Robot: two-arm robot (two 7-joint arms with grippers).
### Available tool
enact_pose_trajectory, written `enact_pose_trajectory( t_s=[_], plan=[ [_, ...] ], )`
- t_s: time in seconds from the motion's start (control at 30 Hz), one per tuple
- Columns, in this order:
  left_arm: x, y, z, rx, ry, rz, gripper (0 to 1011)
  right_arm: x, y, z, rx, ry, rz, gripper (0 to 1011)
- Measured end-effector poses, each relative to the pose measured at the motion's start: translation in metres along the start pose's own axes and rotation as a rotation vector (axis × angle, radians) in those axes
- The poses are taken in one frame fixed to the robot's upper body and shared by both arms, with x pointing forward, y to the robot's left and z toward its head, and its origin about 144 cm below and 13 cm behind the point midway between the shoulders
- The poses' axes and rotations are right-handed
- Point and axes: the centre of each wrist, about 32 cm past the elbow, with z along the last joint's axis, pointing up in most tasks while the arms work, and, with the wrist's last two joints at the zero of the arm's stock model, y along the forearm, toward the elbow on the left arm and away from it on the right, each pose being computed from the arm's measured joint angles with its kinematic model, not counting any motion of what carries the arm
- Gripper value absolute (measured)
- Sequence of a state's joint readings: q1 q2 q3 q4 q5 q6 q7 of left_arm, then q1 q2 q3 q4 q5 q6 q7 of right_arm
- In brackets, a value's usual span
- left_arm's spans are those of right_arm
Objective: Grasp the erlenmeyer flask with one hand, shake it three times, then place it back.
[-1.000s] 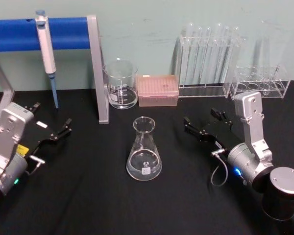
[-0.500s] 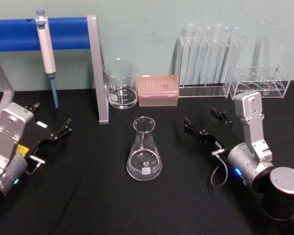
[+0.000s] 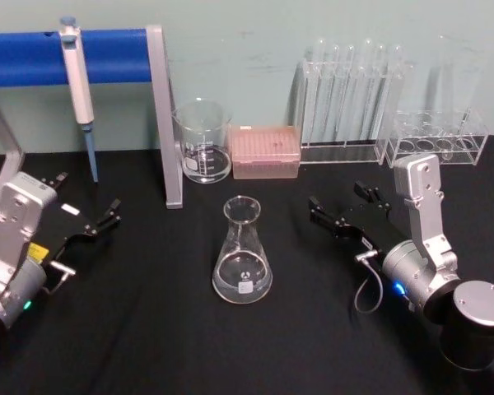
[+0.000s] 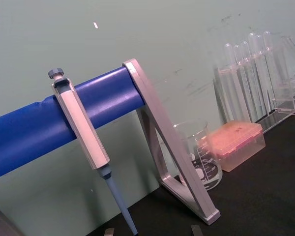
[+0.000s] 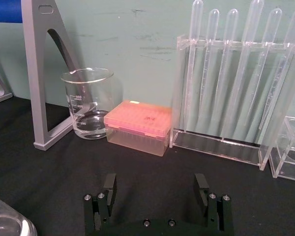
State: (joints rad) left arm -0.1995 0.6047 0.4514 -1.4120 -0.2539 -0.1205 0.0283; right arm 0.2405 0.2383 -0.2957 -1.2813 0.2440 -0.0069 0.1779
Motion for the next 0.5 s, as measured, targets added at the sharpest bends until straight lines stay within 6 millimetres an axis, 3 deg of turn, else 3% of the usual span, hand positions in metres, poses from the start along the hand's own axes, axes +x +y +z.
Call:
enact_pose_trajectory(
  t_s=[0.5],
  plan=[
    [0.0, 0.0, 0.0, 0.0, 0.0, 0.0, 1001, 0.0, 0.0, 0.0, 0.0, 0.0, 0.0, 1000]
  ],
)
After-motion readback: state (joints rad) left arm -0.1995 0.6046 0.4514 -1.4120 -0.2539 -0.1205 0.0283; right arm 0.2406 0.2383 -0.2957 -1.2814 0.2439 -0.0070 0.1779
